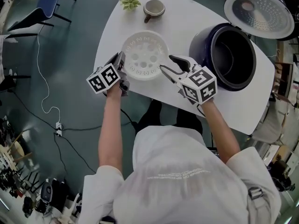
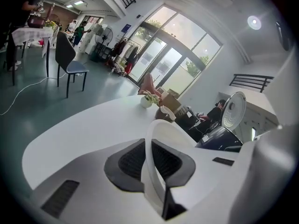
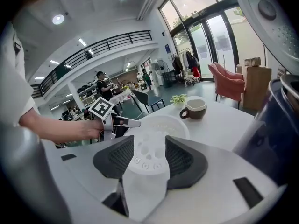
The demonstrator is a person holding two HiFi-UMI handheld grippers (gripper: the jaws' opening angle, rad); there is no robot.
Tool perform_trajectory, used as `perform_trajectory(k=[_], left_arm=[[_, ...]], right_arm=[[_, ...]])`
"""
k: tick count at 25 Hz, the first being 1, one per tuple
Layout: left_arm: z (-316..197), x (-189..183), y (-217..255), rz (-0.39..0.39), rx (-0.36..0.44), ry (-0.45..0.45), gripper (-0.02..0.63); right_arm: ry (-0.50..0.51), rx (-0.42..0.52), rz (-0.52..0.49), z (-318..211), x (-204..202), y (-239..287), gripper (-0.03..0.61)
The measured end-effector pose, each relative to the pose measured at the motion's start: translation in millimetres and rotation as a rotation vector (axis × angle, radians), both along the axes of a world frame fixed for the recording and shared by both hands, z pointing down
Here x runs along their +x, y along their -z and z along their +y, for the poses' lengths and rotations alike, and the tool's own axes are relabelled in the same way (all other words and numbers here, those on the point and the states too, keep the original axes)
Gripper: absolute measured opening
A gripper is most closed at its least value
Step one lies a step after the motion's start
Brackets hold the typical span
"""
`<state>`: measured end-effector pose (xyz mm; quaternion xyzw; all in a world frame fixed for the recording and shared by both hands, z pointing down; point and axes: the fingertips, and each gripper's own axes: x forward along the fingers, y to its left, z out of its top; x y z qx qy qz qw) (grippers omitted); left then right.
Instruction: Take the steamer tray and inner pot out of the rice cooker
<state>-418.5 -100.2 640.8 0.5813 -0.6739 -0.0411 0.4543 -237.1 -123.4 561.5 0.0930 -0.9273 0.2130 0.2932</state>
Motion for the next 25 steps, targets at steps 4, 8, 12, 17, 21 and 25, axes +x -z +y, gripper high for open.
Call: perform_trajectory(k=[4, 8, 12, 17, 21, 25], left_arm=[[-8.8, -1.8, -11.2, -0.015, -0.017, -0.022, 0.051], [-17.7, -1.3, -11.6, -0.018, 0.001, -0.036, 0.057], [-20.1, -0.2, -15.8, -0.02, 0.002, -0.037, 0.057], [-15.7, -3.1, -28.4, -0.034, -0.019, -0.023, 0.057], [-12.3, -5.3, -32.9, -0.048, -0.028, -0.013, 0.131], [-8.7, -5.0, -28.3, -0.078, -0.031, -0.003, 0.169]], right_arm=[[-0.041, -0.018, 0.014, -4.7, 1.9, -7.6, 0.219], [-0.055, -0.021, 0.019, -7.7, 3.2, -9.5, 0.219], [-0.065, -0.029, 0.02, -7.3, 7.2, -10.4, 0.219], [-0.066, -0.032, 0.015, -5.2, 9.4, -8.8, 0.219], [-0.075, -0.025, -0.002, -5.2, 13.9, 0.1, 0.219], [-0.082, -0.003, -0.011, -4.8, 24.0, 10.4, 0.219]])
